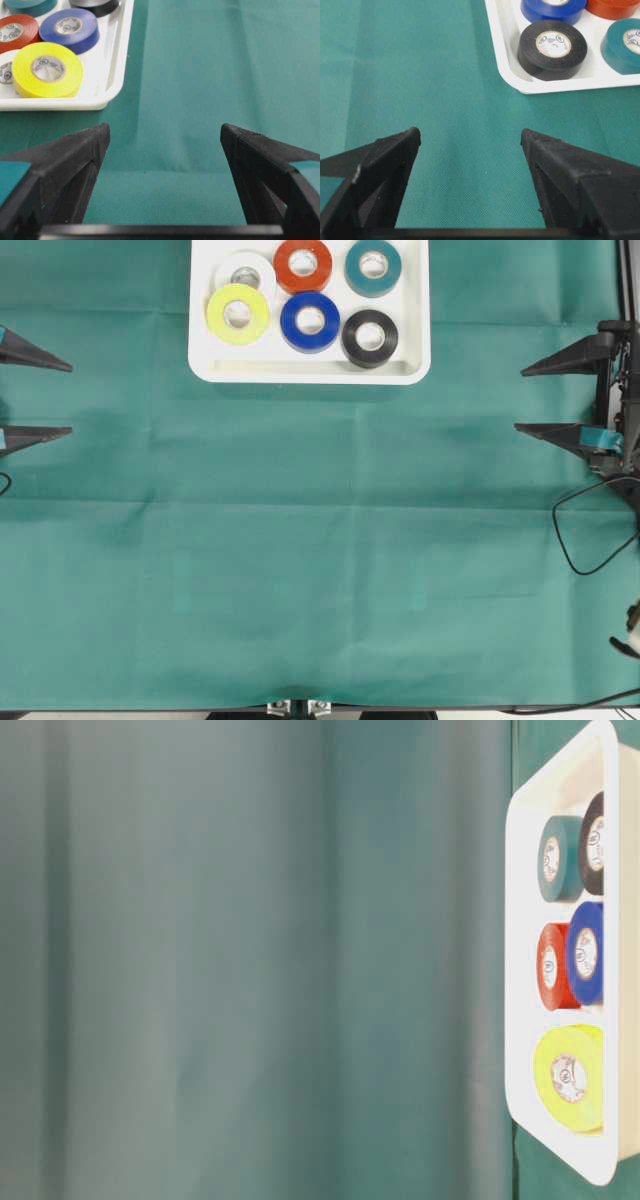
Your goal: Put the tape alternately from left to right into the white case.
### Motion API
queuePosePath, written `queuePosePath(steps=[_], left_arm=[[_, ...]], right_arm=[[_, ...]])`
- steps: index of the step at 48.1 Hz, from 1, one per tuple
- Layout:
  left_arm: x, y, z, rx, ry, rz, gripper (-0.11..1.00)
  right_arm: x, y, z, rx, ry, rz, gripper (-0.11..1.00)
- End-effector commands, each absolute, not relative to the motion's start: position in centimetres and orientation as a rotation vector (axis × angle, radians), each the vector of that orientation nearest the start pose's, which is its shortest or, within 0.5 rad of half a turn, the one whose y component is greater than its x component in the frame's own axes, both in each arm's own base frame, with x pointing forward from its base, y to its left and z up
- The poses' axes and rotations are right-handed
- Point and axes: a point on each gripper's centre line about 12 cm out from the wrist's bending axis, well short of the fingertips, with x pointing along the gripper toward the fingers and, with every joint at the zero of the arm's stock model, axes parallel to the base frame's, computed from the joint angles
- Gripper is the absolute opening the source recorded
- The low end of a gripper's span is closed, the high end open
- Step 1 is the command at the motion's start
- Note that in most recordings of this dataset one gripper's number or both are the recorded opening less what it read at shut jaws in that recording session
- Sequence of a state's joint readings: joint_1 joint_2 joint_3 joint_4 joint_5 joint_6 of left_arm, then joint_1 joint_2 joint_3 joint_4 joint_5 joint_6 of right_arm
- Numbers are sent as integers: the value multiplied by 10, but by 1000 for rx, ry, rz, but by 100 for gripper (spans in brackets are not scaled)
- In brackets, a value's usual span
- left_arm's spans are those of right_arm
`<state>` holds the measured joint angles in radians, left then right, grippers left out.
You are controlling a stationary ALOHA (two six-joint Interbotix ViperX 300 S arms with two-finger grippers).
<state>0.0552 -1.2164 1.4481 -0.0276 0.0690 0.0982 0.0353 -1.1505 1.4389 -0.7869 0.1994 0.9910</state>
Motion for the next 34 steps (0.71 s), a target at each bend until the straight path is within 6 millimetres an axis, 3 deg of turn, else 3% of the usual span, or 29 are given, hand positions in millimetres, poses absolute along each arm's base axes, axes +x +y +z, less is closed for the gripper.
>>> queuePosePath(steps=[1, 34], left_arm=[[146, 8, 188, 60, 287, 46, 64], [141, 8, 207, 56, 186, 51, 64]], right_arm=[[147, -11, 173, 175, 410, -148, 88], [146, -11, 180, 180, 365, -137, 88]])
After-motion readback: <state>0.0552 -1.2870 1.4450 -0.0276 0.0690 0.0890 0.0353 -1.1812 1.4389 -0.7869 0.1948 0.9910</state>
